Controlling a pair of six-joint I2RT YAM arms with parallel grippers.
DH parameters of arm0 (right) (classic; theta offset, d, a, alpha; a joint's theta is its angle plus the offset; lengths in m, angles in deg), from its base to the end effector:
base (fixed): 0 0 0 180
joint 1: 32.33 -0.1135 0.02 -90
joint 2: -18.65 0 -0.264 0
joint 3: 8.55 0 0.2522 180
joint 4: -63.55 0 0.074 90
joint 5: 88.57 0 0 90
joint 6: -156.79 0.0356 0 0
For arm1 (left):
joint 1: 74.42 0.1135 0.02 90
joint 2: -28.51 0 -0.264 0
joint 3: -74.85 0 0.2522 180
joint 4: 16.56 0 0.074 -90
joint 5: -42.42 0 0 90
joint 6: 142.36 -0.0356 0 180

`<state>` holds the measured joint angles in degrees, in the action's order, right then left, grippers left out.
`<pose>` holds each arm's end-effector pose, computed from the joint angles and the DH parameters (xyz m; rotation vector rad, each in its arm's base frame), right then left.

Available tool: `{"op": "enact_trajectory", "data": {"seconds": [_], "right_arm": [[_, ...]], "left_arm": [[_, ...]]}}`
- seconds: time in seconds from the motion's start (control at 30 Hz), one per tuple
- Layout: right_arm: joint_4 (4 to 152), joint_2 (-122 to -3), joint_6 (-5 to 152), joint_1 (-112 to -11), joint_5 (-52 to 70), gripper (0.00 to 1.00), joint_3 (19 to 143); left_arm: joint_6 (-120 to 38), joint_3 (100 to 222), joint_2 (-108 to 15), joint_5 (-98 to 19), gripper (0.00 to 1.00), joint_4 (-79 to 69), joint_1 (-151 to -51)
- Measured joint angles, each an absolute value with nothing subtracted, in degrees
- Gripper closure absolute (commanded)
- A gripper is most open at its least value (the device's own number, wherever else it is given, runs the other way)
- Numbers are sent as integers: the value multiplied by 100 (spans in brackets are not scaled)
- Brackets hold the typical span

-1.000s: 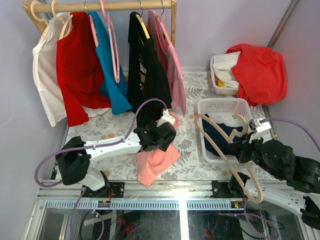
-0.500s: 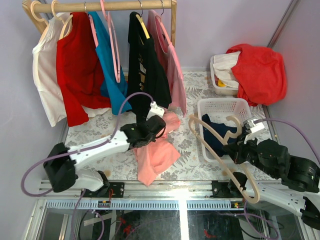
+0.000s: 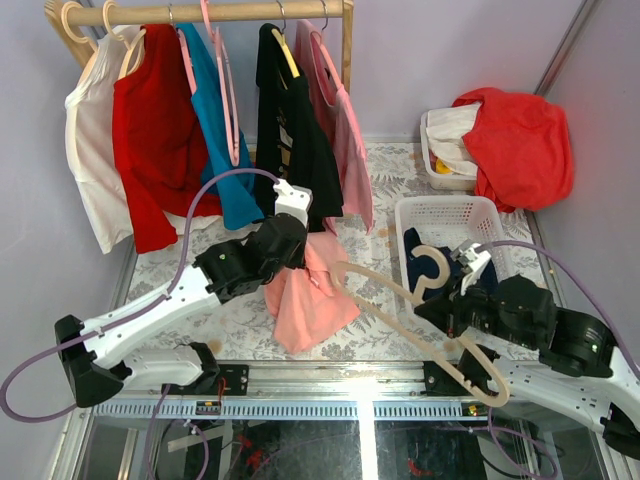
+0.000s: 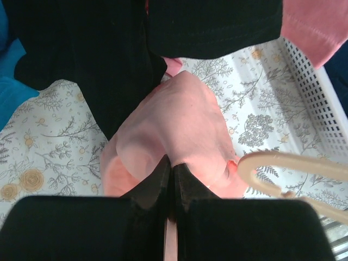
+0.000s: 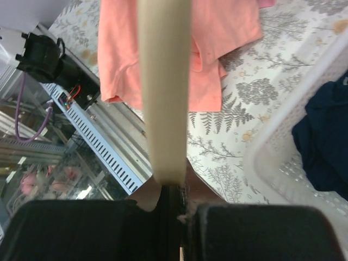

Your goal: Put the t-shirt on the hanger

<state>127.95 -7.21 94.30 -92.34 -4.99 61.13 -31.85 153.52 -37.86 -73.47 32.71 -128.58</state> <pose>0.0368 0.0559 0.3648 -0.4939 1.9771 0.8931 0.1562 -0.1898 0.3453 0.3844 2.1189 -0.2563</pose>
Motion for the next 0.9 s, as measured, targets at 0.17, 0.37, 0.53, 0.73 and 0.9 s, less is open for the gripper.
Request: {"op": "enact_trajectory", "data": {"seconds": [0.17, 0.37, 0.53, 0.73, 0.9], "right_arm": [[12406, -824, 9478, -9234, -70, 100, 5715], [12163, -842, 9668, -9234, 96, 100, 5319], [12371, -914, 9751, -9234, -156, 100, 5455], [12843, -898, 9802, -9234, -558, 100, 6205], [13087, -750, 9810, -9234, -947, 100, 6587]], "left_arm": [[-3185, 15352, -3882, -7334, 100, 3428, -12858], [-3180, 15349, -3882, -7352, 87, 3483, -12858], [-2846, 14783, -3788, -7500, 57, 3557, -12858], [-2184, 13758, -3519, -7564, 40, 3903, -12838], [-1956, 14104, -2789, -7664, 39, 4091, -12943]]}}
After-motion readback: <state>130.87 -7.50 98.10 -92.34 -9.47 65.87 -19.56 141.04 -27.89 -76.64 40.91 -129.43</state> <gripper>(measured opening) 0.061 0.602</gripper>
